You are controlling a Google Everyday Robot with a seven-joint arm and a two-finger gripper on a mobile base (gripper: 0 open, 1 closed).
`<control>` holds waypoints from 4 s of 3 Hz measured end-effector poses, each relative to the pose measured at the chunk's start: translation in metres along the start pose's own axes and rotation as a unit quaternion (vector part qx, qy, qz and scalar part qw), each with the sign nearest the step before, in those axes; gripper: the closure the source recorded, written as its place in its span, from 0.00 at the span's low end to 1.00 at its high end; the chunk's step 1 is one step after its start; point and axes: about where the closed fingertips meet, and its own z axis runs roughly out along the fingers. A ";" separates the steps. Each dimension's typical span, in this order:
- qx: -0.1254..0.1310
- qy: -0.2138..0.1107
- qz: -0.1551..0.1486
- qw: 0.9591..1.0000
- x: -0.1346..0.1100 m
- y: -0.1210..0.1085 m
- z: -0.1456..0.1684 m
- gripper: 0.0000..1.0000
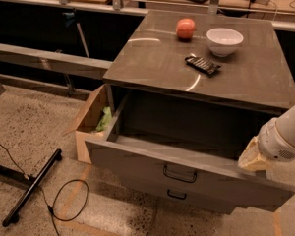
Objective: Open top drawer
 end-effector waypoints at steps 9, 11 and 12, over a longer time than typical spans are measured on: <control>-0.029 0.009 0.032 0.999 0.005 -0.015 0.050 1.00; -0.057 0.012 0.034 0.998 0.006 -0.005 0.052 1.00; -0.101 0.018 0.041 0.994 0.010 0.026 0.054 1.00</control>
Offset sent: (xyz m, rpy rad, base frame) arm 0.0302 -0.0041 0.0223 -0.0234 -0.0730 -0.0563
